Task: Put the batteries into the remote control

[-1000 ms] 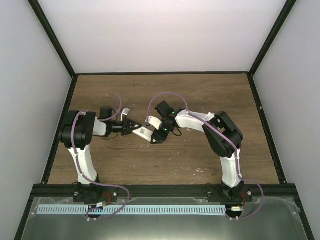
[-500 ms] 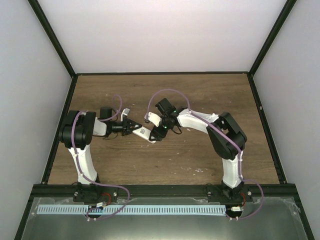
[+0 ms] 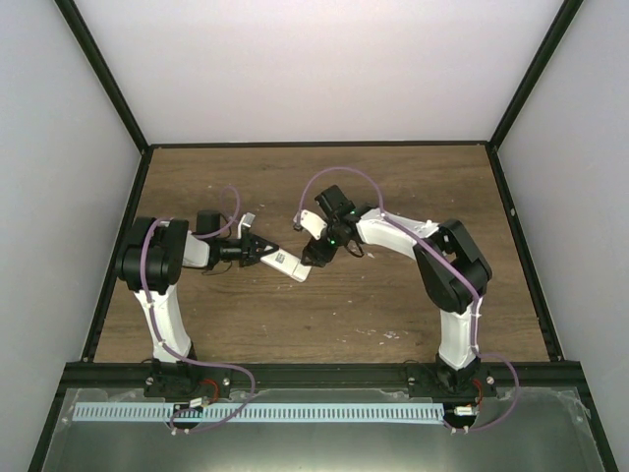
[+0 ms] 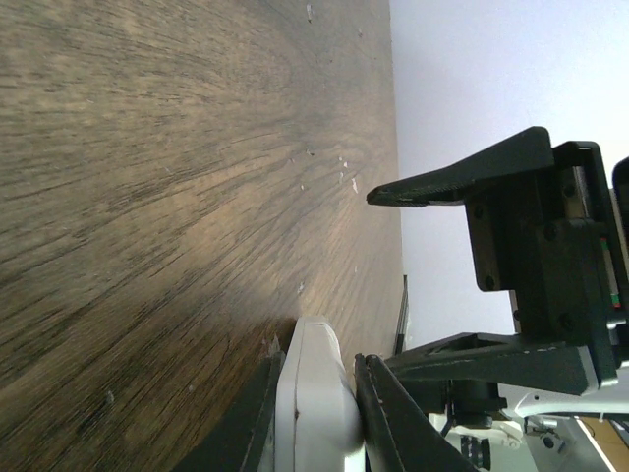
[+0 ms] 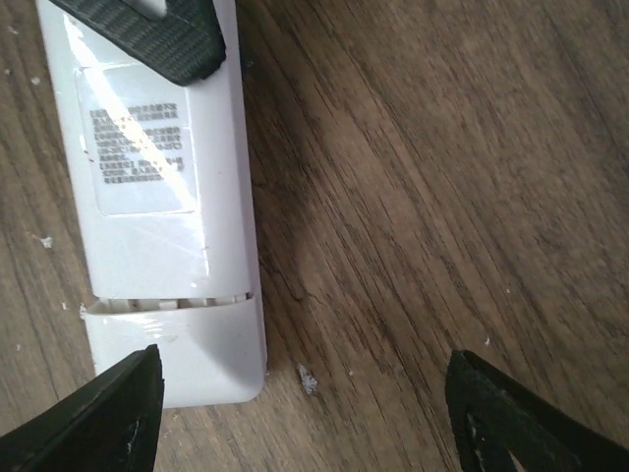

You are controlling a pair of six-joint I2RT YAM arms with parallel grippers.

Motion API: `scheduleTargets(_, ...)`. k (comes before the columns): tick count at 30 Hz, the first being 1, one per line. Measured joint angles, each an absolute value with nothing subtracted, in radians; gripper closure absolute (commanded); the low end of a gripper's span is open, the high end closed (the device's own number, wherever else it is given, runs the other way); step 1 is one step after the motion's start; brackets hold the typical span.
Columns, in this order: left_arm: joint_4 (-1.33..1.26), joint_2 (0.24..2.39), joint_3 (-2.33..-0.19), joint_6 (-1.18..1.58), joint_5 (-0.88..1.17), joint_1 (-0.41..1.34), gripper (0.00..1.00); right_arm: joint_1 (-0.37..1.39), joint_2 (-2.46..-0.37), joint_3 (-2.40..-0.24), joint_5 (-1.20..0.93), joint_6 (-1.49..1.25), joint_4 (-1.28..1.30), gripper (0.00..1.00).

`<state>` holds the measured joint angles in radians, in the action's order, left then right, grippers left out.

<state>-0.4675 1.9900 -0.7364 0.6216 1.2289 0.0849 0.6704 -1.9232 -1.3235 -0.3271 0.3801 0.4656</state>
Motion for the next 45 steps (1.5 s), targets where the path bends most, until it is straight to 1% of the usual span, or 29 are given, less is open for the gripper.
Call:
scheduleTargets(18,-0.47,1.99,-0.736,0.624,1.228,0.084,1.0,0.671,-1.993,-1.353,-0.336,0.354,0.488,0.33)
scheduleTargets(31,-0.47,1.991,-0.736,0.625,1.228,0.084,1.0,0.677,-1.998,-1.356,-0.349,0.318,0.487,0.35)
scheduleTargets(41,-0.476,1.992,-0.733,0.63,1.228,0.083,1.0,0.686,-1.996,-1.341,-0.365,0.269,0.476,0.44)
scheduleTargets(45,-0.482,1.993,-0.731,0.635,1.228,0.083,1.0,0.694,-1.984,-1.317,-0.376,0.254,0.456,0.46)
